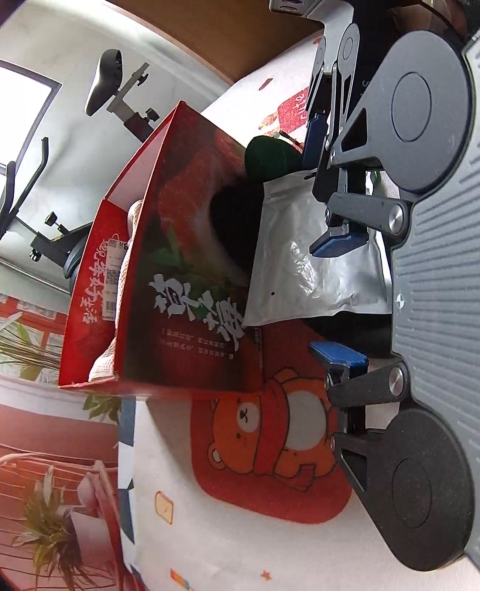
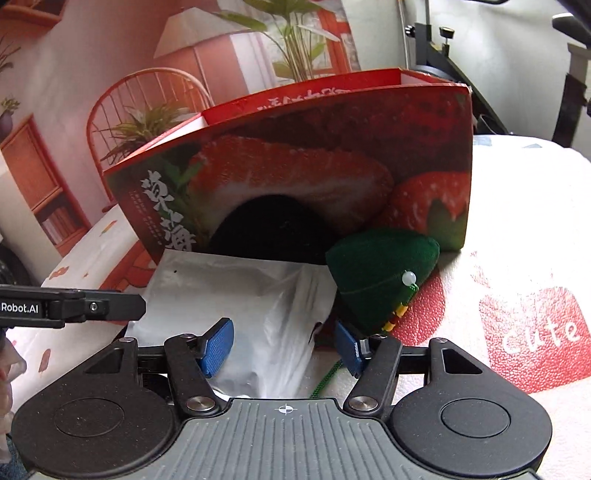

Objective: Organize soft objects

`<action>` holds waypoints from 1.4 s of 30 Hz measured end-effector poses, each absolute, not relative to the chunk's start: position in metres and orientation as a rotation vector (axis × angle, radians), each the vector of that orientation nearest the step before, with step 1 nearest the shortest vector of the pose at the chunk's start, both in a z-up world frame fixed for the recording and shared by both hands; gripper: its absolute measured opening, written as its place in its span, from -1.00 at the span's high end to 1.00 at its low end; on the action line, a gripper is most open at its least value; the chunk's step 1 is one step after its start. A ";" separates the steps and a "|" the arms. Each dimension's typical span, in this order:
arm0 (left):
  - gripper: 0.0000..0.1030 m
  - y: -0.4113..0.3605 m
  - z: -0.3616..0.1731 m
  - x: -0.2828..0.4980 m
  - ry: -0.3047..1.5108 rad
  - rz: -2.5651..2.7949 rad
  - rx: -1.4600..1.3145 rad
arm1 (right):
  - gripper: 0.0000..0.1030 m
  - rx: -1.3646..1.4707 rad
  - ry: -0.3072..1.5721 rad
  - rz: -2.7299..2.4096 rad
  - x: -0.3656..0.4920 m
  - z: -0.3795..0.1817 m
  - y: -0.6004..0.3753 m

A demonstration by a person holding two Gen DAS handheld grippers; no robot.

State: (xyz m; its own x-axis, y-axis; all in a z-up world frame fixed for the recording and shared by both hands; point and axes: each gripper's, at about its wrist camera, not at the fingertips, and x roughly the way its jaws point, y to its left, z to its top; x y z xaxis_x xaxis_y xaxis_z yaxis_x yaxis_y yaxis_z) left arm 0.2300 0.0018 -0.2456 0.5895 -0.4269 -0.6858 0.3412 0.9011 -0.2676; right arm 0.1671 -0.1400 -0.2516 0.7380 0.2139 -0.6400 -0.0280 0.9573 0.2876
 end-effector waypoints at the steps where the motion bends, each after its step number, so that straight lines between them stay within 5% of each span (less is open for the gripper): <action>1: -0.02 0.001 -0.248 0.230 0.831 -0.445 -0.115 | -0.13 0.272 0.726 0.135 0.167 -0.253 -0.141; 14: 0.01 0.001 -0.261 0.227 0.839 -0.469 -0.171 | -0.17 0.275 0.676 0.156 0.165 -0.261 -0.140; 17: 0.21 -0.003 -0.260 0.225 0.833 -0.475 -0.154 | -0.18 0.280 0.672 0.161 0.164 -0.262 -0.142; 42: 0.27 -0.005 -0.266 0.212 0.877 -0.512 -0.184 | -0.24 0.353 0.663 0.206 0.163 -0.263 -0.152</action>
